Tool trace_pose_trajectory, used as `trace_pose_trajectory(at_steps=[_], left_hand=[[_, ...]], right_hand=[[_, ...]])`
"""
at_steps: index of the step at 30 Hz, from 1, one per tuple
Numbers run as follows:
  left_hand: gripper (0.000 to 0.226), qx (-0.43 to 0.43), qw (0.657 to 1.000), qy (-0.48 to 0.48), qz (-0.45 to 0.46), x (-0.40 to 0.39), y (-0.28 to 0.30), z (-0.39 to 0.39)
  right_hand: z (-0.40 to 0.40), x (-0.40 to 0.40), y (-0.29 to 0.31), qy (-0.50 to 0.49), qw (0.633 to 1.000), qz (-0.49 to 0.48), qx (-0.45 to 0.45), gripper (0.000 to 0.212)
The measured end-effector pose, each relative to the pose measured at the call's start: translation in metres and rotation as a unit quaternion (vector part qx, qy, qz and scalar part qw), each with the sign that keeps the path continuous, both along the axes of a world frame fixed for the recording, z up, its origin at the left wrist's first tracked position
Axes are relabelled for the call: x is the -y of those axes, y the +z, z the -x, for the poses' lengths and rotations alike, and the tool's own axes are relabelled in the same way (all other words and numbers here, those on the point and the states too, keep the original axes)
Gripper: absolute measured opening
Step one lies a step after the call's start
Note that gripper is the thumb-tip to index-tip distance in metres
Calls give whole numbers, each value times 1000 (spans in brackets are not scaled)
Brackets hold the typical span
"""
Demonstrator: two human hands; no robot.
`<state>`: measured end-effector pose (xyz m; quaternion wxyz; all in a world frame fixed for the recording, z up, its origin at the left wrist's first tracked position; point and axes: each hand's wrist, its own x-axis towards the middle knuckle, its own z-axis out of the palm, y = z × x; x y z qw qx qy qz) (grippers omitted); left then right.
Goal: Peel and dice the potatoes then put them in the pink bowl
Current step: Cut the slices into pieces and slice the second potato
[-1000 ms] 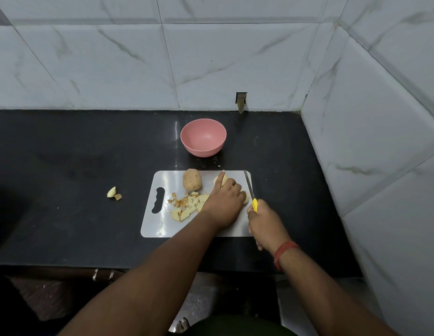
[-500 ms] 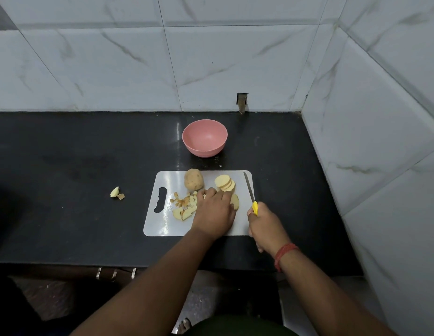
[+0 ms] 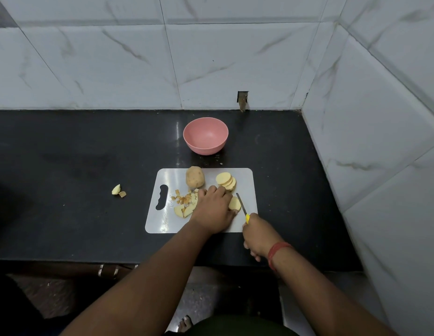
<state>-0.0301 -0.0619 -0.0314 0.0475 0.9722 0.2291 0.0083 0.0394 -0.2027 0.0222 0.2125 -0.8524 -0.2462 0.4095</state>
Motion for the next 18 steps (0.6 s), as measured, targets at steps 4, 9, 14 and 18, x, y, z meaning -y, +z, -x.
trace_pose_trajectory(at_steps=[4, 9, 14, 18], left_hand=[[44, -18, 1000, 7, 6, -2, 3, -6], [44, -35, 999, 5, 12, -3, 5, -9], [38, -49, 999, -4, -1, -5, 8, -8], [36, -45, 999, 8, -10, -2, 9, -8]], right_hand=[[4, -6, 3, -48, 996, 28, -66, 12], [6, -12, 7, -124, 977, 87, -152, 27], [4, -16, 6, -117, 965, 145, -186, 35], [13, -9, 2, -2, 996, 57, -71, 16]])
